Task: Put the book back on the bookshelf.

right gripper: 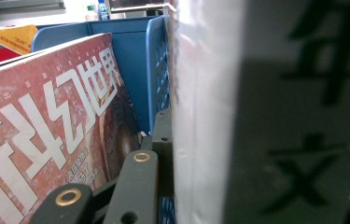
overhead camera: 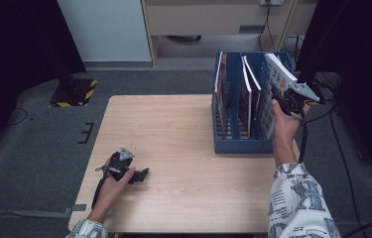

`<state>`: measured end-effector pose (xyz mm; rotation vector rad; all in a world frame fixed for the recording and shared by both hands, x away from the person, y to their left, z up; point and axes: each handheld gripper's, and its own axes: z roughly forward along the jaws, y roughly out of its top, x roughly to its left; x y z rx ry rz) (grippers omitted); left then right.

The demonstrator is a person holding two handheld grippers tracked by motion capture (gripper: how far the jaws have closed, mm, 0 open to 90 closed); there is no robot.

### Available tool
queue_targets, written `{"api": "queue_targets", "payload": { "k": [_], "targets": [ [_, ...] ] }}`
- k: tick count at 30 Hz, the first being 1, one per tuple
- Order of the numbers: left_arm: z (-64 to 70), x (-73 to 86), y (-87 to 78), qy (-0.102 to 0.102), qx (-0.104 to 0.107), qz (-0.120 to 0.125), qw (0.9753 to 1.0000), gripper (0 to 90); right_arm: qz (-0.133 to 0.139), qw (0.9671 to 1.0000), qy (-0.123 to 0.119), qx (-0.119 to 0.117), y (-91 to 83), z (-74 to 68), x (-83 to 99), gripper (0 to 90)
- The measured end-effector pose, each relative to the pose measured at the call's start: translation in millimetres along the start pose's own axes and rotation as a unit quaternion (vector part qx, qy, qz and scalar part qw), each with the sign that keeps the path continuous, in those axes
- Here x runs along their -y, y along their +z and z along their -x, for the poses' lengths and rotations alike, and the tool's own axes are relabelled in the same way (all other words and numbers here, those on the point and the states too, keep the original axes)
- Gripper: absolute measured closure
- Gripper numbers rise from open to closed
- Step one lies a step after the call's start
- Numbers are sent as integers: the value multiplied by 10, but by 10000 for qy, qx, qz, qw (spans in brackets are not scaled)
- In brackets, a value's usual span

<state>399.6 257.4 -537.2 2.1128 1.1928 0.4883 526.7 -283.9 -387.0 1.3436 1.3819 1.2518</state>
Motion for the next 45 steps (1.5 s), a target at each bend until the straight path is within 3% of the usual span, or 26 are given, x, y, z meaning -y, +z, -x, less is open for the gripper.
{"api": "queue_targets", "payload": {
  "k": [24, 31, 36, 39, 45],
  "targets": [
    [4, -3, 3, 16, 4, 5, 10000, 0, -261, 9996, -36, -143, 30, -6, 78, 731],
    [7, -2, 1, 24, -6, 5, 10000, 0, -330, 9988, -125, -329, 1, -25, 15, 723],
    [8, -3, 1, 24, -5, 4, 10000, 0, -207, 9986, -63, -473, -9, -40, -40, 707],
    [9, -3, 1, 26, -4, 5, 10000, 0, -247, 9984, -342, -387, -18, -80, -85, 731],
    [9, -2, 1, 27, -1, 5, 10000, 0, -136, 9992, -248, -284, -64, -47, -129, 735]
  ]
}}
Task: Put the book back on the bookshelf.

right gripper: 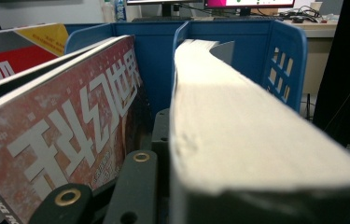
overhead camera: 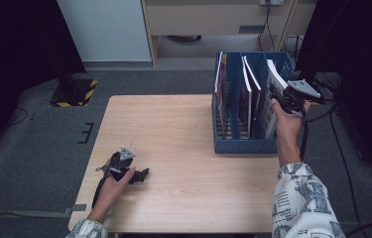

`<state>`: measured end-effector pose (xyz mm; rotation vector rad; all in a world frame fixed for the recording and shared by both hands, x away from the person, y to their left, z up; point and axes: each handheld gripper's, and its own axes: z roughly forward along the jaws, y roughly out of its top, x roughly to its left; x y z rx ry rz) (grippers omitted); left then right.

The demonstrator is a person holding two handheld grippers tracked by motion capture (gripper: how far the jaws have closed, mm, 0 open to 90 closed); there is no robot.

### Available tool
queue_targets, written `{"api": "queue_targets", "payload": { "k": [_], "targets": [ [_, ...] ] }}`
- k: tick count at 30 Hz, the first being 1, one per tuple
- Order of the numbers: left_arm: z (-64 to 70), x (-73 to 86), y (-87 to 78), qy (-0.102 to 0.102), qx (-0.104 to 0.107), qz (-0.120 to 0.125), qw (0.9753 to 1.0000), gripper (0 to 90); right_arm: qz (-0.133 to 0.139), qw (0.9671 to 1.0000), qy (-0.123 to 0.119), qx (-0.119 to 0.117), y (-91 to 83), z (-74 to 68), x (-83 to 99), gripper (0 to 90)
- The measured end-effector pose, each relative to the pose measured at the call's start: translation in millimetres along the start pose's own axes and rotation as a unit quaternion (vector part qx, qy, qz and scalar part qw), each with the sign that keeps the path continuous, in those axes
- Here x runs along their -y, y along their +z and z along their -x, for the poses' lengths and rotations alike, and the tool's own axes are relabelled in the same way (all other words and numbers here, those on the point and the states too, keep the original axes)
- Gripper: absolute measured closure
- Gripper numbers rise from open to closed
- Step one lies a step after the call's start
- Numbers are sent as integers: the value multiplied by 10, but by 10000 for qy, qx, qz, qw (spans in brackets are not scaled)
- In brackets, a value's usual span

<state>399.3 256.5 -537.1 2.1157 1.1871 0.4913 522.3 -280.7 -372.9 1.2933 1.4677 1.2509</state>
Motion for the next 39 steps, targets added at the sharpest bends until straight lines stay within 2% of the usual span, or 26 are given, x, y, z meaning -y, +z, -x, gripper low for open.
{"api": "queue_targets", "payload": {
  "k": [8, 18, 29, 39],
  "targets": [
    [1, 0, 0, 4, 4, 2, 10000, 0, 162, 9997, -46, 200, -9, 10, -60, 736],
    [1, 0, 0, 5, 4, 1, 10000, 0, 280, 9990, -141, 334, 66, 4, -147, 737],
    [2, 0, 1, 1, 4, 2, 10000, 0, 255, 9990, -129, 354, 108, -9, -122, 737],
    [5, -3, 3, 1, 6, 3, 10000, 0, 254, 9987, -219, 396, 127, 27, -71, 736]
  ]
}}
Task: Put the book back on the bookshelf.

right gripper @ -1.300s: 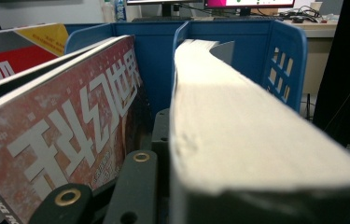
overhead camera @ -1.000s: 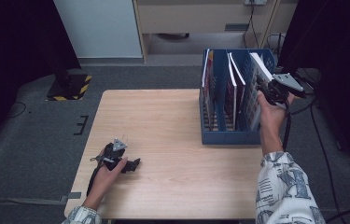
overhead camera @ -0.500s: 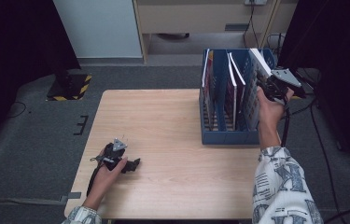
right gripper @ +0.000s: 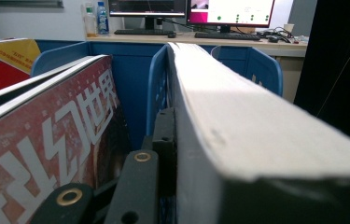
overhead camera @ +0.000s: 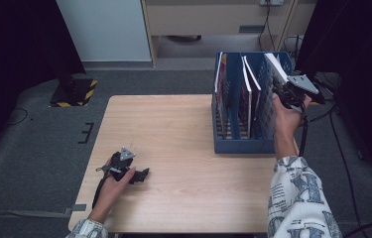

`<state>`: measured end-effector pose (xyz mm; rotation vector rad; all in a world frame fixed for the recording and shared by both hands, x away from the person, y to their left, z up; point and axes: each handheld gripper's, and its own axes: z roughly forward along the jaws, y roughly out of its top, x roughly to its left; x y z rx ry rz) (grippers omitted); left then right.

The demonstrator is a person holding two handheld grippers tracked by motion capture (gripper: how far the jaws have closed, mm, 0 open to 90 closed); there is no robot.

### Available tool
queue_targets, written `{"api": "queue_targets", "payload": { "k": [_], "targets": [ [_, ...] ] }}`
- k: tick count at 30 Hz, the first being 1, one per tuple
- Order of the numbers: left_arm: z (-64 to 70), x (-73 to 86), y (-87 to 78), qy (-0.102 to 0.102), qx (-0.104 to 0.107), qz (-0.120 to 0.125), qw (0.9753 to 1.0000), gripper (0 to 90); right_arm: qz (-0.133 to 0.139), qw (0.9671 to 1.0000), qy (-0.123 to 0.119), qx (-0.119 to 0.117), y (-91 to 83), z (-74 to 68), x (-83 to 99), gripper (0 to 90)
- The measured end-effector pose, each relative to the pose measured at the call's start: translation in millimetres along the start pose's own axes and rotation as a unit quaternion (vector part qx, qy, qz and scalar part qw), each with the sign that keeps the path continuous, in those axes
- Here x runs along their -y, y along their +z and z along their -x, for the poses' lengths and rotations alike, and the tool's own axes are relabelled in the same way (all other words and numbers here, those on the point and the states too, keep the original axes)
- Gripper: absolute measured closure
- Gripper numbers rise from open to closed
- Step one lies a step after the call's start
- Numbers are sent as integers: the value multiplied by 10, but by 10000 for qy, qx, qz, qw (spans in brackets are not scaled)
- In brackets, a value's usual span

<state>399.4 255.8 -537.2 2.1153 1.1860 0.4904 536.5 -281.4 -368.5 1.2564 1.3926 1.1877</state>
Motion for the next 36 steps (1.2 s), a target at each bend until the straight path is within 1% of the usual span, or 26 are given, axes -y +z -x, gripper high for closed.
{"api": "queue_targets", "payload": {
  "k": [11, 13, 17, 23, 27, 30, 34, 36],
  "targets": [
    [2, -2, 2, 9, 2, 2, 10000, 0, 41, 9999, -120, 65, -20, 27, -4, 736],
    [3, -2, 2, 9, 1, 3, 10000, 0, 47, 9999, -105, 99, -17, 33, -4, 736],
    [5, -4, 4, 14, 6, 1, 10000, 0, 32, 9997, -177, 141, -10, 36, 14, 736],
    [6, -6, 6, 19, 8, 0, 10000, 0, -9, 9998, -115, 166, -6, 59, 47, 736],
    [8, -9, 9, 19, 12, -3, 10000, 0, 66, 9997, -94, 200, -19, 80, 30, 736],
    [11, -11, 11, 20, 12, -3, 10000, 0, 96, 9997, -25, 243, -18, 104, 30, 736],
    [11, -11, 11, 21, 12, -3, 10000, 0, 21, 9997, -54, 233, -1, 104, 56, 736],
    [11, -11, 11, 21, 13, -4, 10000, 0, 32, 9997, -25, 257, 8, 107, 75, 736]
  ]
}}
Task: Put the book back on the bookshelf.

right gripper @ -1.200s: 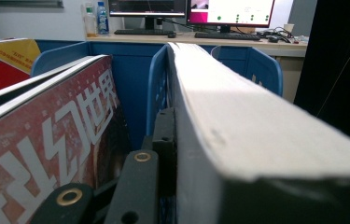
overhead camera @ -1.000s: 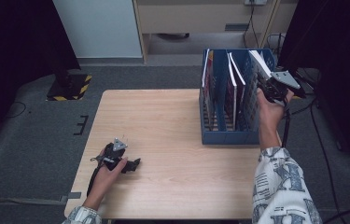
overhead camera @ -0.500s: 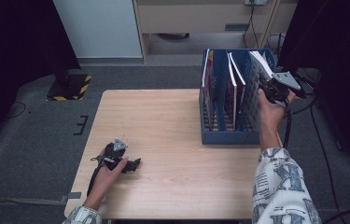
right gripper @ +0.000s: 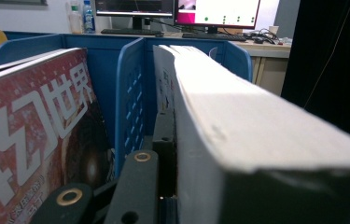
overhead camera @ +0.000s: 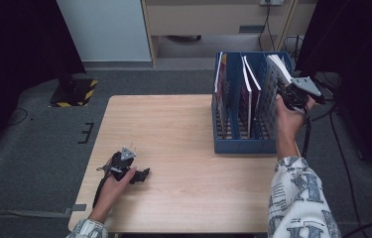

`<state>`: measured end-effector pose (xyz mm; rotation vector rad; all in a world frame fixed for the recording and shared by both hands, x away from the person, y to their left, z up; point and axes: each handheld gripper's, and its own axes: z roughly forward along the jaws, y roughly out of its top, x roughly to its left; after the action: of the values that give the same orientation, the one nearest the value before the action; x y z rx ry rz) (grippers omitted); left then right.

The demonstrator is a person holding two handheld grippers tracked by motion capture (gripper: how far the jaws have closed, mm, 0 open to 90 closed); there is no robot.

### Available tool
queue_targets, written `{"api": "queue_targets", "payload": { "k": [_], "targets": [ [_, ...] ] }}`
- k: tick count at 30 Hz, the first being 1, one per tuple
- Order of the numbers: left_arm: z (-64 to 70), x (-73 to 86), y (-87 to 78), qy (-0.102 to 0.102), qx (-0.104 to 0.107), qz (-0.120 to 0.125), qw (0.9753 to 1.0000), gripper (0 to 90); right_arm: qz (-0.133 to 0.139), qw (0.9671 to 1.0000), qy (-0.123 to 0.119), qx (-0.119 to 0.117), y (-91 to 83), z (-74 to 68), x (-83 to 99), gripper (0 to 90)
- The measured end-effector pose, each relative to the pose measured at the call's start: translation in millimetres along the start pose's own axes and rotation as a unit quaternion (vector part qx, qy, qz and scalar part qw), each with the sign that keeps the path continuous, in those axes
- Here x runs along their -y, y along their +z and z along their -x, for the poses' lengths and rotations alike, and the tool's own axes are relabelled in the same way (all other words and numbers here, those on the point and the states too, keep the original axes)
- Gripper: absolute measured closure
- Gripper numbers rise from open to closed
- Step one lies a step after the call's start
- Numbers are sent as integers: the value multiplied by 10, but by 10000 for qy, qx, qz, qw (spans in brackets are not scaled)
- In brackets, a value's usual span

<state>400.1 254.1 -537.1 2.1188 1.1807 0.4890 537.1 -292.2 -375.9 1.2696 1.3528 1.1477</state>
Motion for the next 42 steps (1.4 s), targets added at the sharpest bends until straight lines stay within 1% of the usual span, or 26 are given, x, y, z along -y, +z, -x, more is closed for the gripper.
{"api": "queue_targets", "payload": {
  "k": [5, 17, 24, 28, 30, 31, 32, 34, 35, 38, 40, 42],
  "targets": [
    [2, -5, 6, 8, 14, 6, 10000, 0, -5, 9999, 105, -11, 25, 14, 45, 736],
    [4, -6, 8, 9, 13, 9, 10000, 0, 43, 9999, 103, 8, 30, -1, 83, 734],
    [5, -7, 8, 7, 12, 8, 10000, 0, 20, 10000, 77, -58, 16, -30, 103, 734],
    [5, -7, 8, 7, 12, 9, 10000, 0, 31, 9999, 101, -28, 10, -29, 86, 736],
    [5, -7, 8, 6, 12, 9, 10000, 0, 33, 10000, 74, -10, 6, -37, 71, 736],
    [5, -7, 8, 6, 11, 7, 10000, 0, 16, 10000, 40, -12, 7, -44, 58, 736],
    [6, -7, 9, 4, 8, 8, 10000, 0, 0, 10000, -51, 15, 0, -46, 38, 736],
    [6, -8, 9, 1, 8, 7, 10000, 0, 55, 10000, -42, 55, -2, -36, 17, 736],
    [6, -8, 9, 2, 8, 6, 10000, 0, 101, 9999, -61, 112, -5, -29, 4, 736],
    [6, -8, 9, 2, 8, 6, 10000, 0, 93, 9998, -115, 136, 5, -18, -10, 736],
    [7, -7, 9, 1, 8, 7, 10000, 0, 43, 9998, -97, 157, 14, -18, 8, 736],
    [7, -8, 9, 3, 6, 8, 10000, 0, 14, 9998, -28, 178, 28, -11, 48, 735]
  ]
}}
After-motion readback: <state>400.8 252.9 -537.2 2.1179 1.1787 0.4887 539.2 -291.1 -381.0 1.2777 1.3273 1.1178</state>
